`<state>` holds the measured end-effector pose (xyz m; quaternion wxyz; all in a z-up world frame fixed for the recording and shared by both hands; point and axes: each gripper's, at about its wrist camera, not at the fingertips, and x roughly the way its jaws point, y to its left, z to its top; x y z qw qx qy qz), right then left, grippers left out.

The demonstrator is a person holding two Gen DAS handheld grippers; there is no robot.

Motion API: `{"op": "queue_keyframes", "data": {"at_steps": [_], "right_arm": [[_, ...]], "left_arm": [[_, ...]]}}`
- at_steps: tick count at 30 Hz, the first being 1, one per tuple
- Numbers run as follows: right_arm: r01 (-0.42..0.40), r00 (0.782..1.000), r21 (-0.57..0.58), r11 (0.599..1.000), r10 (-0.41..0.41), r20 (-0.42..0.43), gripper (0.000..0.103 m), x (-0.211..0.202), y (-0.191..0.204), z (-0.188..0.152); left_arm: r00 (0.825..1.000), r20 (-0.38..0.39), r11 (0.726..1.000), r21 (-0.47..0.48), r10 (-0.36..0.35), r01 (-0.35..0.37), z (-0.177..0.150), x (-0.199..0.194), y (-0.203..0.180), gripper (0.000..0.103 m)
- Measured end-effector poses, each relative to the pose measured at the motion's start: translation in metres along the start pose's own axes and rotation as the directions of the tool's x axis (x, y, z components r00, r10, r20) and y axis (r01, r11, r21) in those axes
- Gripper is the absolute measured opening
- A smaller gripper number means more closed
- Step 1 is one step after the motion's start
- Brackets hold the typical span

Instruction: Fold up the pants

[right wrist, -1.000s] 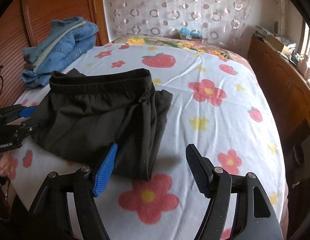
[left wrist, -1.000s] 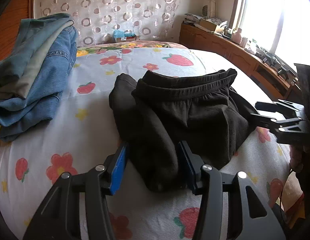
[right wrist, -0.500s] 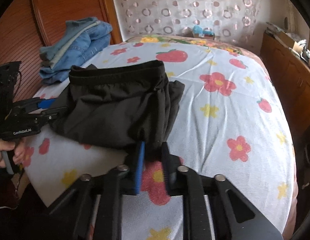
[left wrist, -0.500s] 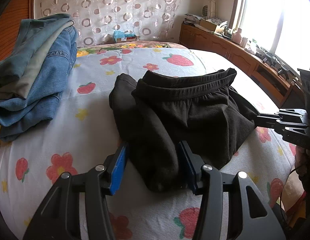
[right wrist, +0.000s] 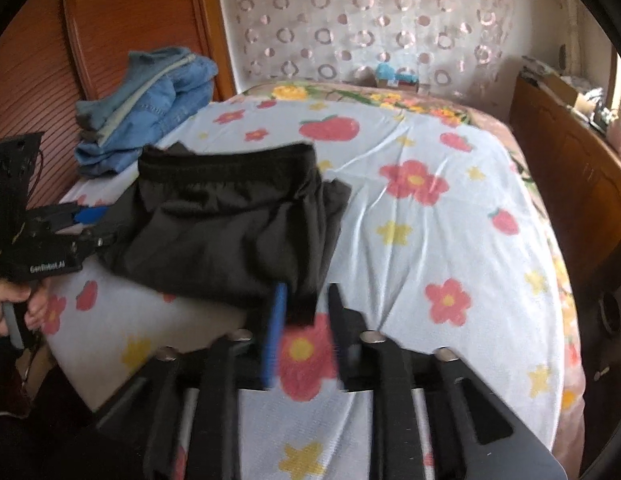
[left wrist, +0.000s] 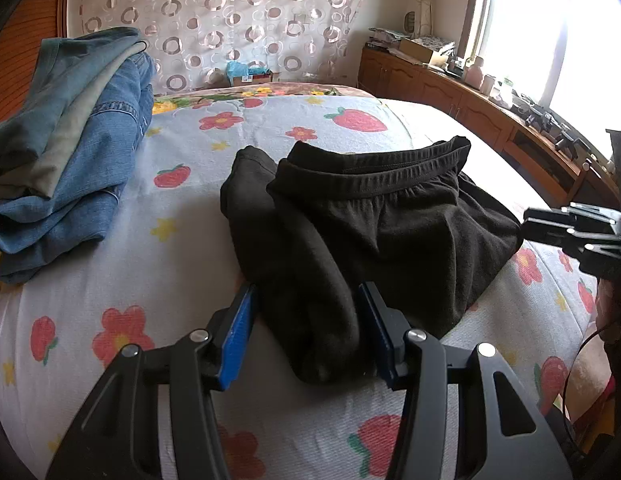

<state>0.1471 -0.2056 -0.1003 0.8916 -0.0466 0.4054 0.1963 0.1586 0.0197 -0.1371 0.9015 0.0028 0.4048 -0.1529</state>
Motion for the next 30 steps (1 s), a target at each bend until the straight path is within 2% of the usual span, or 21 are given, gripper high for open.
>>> {"op": "queue_keyframes", "data": {"at_steps": [3, 11, 12, 13, 14, 15, 16, 17, 18, 23, 30], "right_arm": [[0.015, 1.000, 0.005, 1.000, -0.015, 0.006, 0.053, 0.006, 0.000, 0.010], [0.015, 0.998, -0.011, 1.000, -0.016, -0.065, 0.053, 0.036, 0.010, 0.024], [0.008, 0.997, -0.017, 1.000, -0.009, -0.074, 0.053, 0.038, 0.011, 0.022], [0.003, 0.997, -0.018, 1.000, -0.005, -0.081, 0.053, 0.039, 0.011, 0.021], [-0.004, 0.996, -0.016, 1.000, 0.003, -0.086, 0.048, 0.040, 0.010, 0.020], [-0.024, 0.996, -0.012, 1.000, 0.023, -0.088, 0.031, 0.040, 0.009, 0.018], [-0.038, 0.996, -0.010, 0.999, 0.037, -0.085, 0.025, 0.039, 0.009, 0.017], [-0.052, 0.995, -0.010, 0.999, 0.051, -0.083, 0.013, 0.038, 0.008, 0.017], [-0.064, 0.995, -0.018, 0.998, 0.063, -0.081, 0.010, 0.036, 0.009, 0.017], [-0.079, 0.995, -0.042, 0.996, 0.077, -0.057, 0.007, 0.023, 0.013, 0.015], [-0.089, 0.995, -0.076, 0.993, 0.085, -0.052, 0.007, -0.008, 0.024, -0.005]], "left_arm": [[1.000, 0.000, 1.000, 0.000, -0.001, 0.001, 0.000, 0.000, 0.000, 0.052], [1.000, -0.001, 1.000, -0.001, 0.000, 0.000, 0.000, 0.000, 0.000, 0.052], [1.000, -0.002, 1.000, -0.001, -0.001, 0.001, 0.001, 0.001, 0.000, 0.049], [1.000, 0.005, 1.000, 0.006, -0.012, 0.012, 0.000, 0.000, -0.001, 0.038], [1.000, 0.014, 1.000, 0.020, -0.017, 0.017, 0.000, -0.001, -0.002, 0.033], [1.000, 0.020, 0.999, 0.033, -0.005, 0.004, 0.000, -0.002, -0.003, 0.027], [1.000, 0.023, 0.999, 0.044, -0.002, 0.001, 0.000, -0.002, -0.005, 0.017], [1.000, 0.025, 0.999, 0.047, -0.003, 0.002, 0.000, -0.003, -0.006, 0.012], [1.000, 0.025, 0.999, 0.049, -0.004, 0.003, 0.000, -0.004, -0.006, 0.010], [0.997, 0.030, 0.997, 0.007, -0.074, 0.074, -0.001, -0.015, 0.001, 0.008], [0.993, 0.022, 0.993, 0.024, -0.118, 0.117, -0.023, -0.043, -0.017, 0.007]]}}
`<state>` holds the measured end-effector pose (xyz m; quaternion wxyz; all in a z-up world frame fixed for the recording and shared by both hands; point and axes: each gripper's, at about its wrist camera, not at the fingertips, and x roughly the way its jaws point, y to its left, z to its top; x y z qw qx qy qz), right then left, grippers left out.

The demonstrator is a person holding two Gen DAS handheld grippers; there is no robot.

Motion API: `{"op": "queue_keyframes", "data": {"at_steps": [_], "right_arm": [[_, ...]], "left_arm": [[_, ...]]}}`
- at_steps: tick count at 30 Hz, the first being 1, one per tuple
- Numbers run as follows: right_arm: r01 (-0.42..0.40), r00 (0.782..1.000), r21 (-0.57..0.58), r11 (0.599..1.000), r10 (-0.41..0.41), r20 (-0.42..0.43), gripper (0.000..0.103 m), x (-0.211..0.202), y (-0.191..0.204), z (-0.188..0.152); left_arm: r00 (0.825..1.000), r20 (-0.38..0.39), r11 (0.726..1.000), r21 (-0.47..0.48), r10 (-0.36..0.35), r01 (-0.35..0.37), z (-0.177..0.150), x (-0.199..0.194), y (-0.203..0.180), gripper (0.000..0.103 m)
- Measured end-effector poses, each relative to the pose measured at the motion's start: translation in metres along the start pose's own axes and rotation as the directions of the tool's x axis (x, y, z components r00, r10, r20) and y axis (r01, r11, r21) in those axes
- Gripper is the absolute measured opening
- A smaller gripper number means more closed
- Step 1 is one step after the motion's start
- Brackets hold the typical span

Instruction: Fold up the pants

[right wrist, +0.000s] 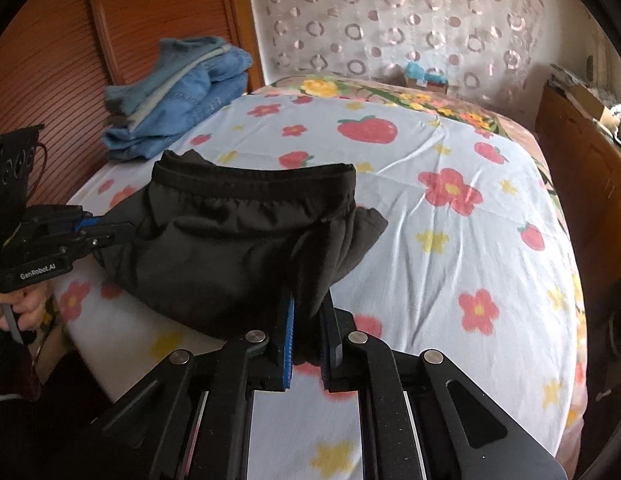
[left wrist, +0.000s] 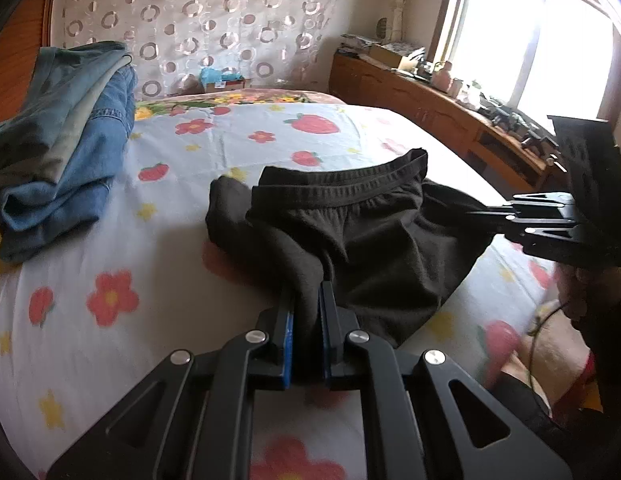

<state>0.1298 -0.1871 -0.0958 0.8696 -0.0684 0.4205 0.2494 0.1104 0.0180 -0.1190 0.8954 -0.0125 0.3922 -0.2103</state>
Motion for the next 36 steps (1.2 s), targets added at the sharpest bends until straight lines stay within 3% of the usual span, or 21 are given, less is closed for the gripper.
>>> {"op": "queue_keyframes", "data": {"at_steps": [3, 7, 10, 12, 14, 17, 20, 26, 36], "right_arm": [[-0.017, 1.000, -0.001, 1.000, 0.017, -0.008, 0.007, -0.008, 0.004, -0.012], [-0.026, 0.999, 0.013, 1.000, 0.027, -0.028, 0.008, -0.004, 0.003, -0.020], [-0.016, 1.000, 0.014, 1.000, 0.017, -0.024, 0.019, -0.004, 0.004, -0.020], [-0.008, 1.000, 0.011, 1.000, 0.008, -0.009, 0.039, -0.006, 0.005, -0.018], [-0.002, 1.000, 0.002, 1.000, 0.002, 0.006, 0.045, -0.007, 0.006, -0.014], [0.005, 1.000, -0.008, 1.000, -0.005, 0.018, 0.046, -0.006, 0.007, -0.005], [0.043, 0.999, -0.008, 0.999, -0.043, 0.024, 0.053, 0.003, 0.006, 0.008], [0.070, 0.998, 0.008, 0.998, -0.070, 0.005, 0.054, 0.027, -0.001, 0.024], [0.086, 0.996, 0.003, 0.996, -0.086, 0.007, 0.060, 0.043, -0.007, 0.017]], "left_arm": [[1.000, -0.006, 1.000, 0.003, 0.007, -0.007, -0.006, -0.008, -0.008, 0.011], [0.995, -0.021, 0.994, 0.049, 0.096, -0.095, -0.008, -0.003, -0.014, 0.019], [0.995, -0.020, 0.994, 0.038, 0.100, -0.099, -0.005, -0.003, -0.011, 0.023], [0.995, -0.009, 0.994, 0.036, 0.100, -0.099, -0.001, -0.005, -0.010, 0.024], [0.995, 0.007, 0.994, 0.041, 0.101, -0.102, 0.004, -0.006, -0.010, 0.024], [0.994, 0.018, 0.994, 0.045, 0.103, -0.104, 0.014, -0.003, -0.008, 0.024], [0.995, 0.017, 0.995, 0.035, 0.096, -0.097, 0.025, 0.006, -0.002, 0.024], [0.995, -0.038, 0.996, 0.009, 0.091, -0.091, 0.034, 0.028, 0.008, 0.024], [0.998, -0.037, 0.999, 0.003, 0.047, -0.047, 0.036, 0.035, 0.013, 0.023]]}}
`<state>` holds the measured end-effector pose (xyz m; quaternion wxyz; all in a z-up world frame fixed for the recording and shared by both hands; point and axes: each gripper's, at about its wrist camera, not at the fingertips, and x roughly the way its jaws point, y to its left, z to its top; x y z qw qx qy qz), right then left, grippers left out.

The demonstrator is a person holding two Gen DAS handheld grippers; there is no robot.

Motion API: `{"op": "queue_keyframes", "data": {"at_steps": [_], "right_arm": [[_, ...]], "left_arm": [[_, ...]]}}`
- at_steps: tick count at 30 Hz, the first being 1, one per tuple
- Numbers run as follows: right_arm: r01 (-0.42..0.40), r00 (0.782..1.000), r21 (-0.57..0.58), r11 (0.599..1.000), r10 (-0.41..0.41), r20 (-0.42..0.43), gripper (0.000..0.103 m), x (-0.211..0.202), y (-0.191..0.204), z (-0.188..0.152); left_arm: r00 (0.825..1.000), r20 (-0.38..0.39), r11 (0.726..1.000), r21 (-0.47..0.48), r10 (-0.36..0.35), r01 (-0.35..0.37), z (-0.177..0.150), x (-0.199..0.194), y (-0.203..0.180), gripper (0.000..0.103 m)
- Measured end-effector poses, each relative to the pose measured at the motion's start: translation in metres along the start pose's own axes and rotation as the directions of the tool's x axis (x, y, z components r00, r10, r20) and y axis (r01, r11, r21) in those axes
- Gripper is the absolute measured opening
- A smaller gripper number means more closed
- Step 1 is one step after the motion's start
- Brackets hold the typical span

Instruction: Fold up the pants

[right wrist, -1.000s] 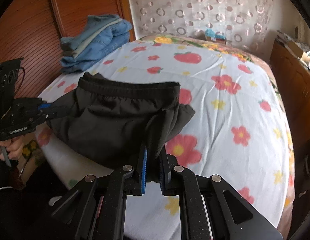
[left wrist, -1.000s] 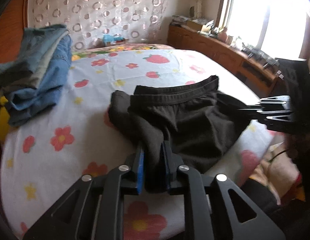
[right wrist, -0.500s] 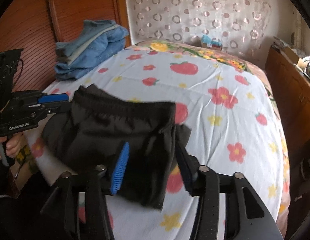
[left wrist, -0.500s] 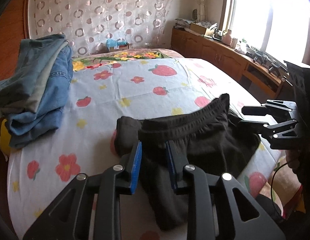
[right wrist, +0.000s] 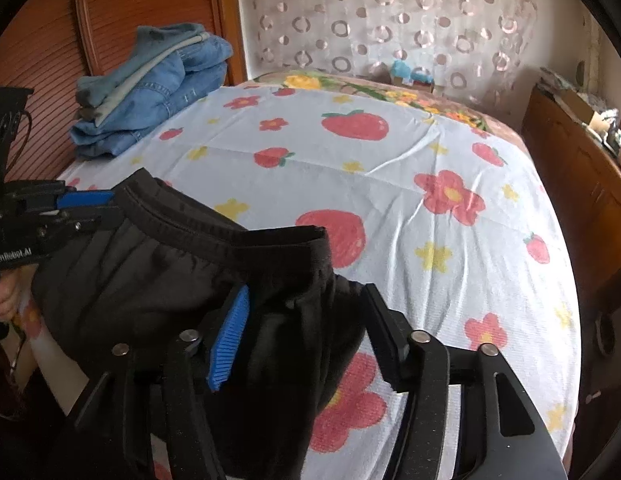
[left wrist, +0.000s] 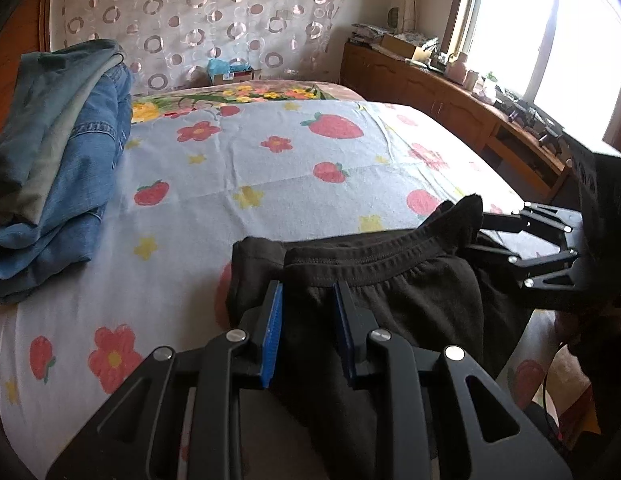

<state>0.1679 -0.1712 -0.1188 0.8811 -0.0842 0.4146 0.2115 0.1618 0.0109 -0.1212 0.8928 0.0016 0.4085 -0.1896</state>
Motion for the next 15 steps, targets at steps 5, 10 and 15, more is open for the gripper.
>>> {"op": "queue_keyframes", "data": {"at_steps": [5, 10, 15], "right_arm": [[-0.014, 0.999, 0.020, 1.000, 0.013, 0.051, 0.060, -0.009, -0.004, -0.003], [-0.021, 0.996, 0.065, 0.998, 0.016, 0.082, 0.060, -0.015, -0.014, -0.006], [0.015, 0.999, 0.087, 0.996, -0.019, 0.039, 0.060, -0.009, -0.016, -0.004]], "left_arm": [[0.996, 0.091, 1.000, 0.019, -0.016, 0.014, 0.002, -0.021, -0.005, 0.003], [0.992, 0.124, 1.000, -0.017, 0.029, -0.027, 0.010, -0.030, 0.002, 0.003], [0.996, 0.074, 0.998, -0.041, 0.048, -0.045, 0.011, -0.018, 0.008, 0.010]]}}
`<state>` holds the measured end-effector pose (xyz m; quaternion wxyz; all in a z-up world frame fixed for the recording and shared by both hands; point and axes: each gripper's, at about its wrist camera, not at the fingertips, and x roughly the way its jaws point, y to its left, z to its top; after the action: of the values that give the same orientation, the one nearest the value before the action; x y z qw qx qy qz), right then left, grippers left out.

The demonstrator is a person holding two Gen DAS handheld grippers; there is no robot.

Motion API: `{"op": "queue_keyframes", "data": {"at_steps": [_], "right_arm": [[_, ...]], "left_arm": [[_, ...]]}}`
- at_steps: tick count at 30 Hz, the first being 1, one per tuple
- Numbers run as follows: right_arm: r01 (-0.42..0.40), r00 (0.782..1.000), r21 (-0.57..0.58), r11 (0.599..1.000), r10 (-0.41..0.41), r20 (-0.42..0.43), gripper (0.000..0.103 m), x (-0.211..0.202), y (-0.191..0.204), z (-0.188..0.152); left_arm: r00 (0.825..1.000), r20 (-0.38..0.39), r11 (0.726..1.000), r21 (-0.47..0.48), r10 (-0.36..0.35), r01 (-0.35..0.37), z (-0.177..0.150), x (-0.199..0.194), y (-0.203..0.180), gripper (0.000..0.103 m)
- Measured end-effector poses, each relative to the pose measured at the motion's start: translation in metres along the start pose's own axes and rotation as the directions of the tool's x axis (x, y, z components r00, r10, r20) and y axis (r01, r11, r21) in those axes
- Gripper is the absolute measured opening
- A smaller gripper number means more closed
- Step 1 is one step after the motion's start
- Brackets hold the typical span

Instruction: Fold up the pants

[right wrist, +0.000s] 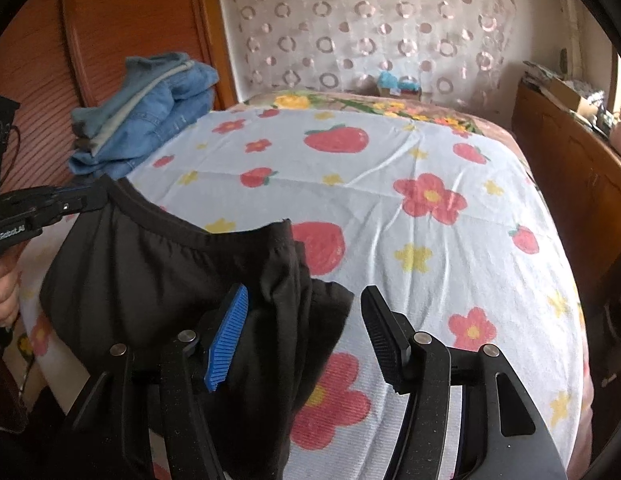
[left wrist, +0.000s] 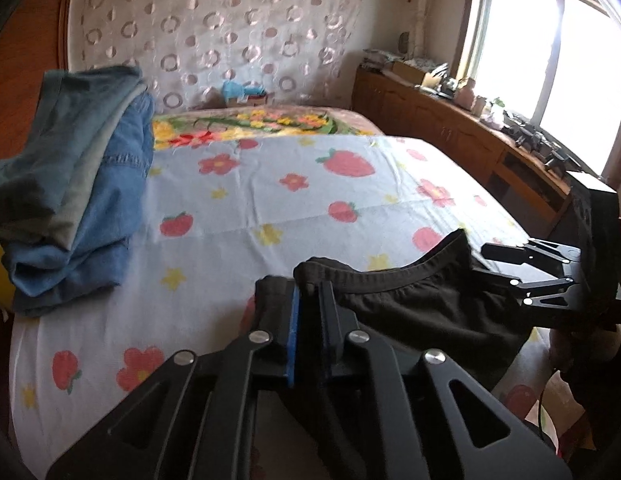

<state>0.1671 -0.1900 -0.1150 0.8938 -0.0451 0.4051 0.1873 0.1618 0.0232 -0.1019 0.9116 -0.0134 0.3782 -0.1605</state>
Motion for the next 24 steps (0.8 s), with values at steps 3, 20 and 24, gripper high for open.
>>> {"op": "queue_keyframes", "data": {"at_steps": [3, 20, 24], "right_arm": [[0.039, 0.999, 0.030, 0.999, -0.039, -0.024, 0.060, 0.005, -0.004, 0.001], [0.058, 0.998, 0.051, 0.997, -0.058, -0.014, 0.057, 0.003, -0.006, -0.001], [0.058, 0.998, 0.048, 0.997, -0.057, -0.015, 0.057, 0.004, -0.007, -0.001]], "left_arm": [[1.000, -0.014, 1.000, 0.015, 0.022, -0.022, -0.003, 0.003, 0.000, 0.018], [0.996, -0.082, 0.999, 0.043, 0.033, -0.030, -0.038, 0.001, -0.004, 0.030], [0.996, -0.073, 0.998, 0.040, 0.048, -0.045, -0.042, 0.004, -0.003, 0.040]]}}
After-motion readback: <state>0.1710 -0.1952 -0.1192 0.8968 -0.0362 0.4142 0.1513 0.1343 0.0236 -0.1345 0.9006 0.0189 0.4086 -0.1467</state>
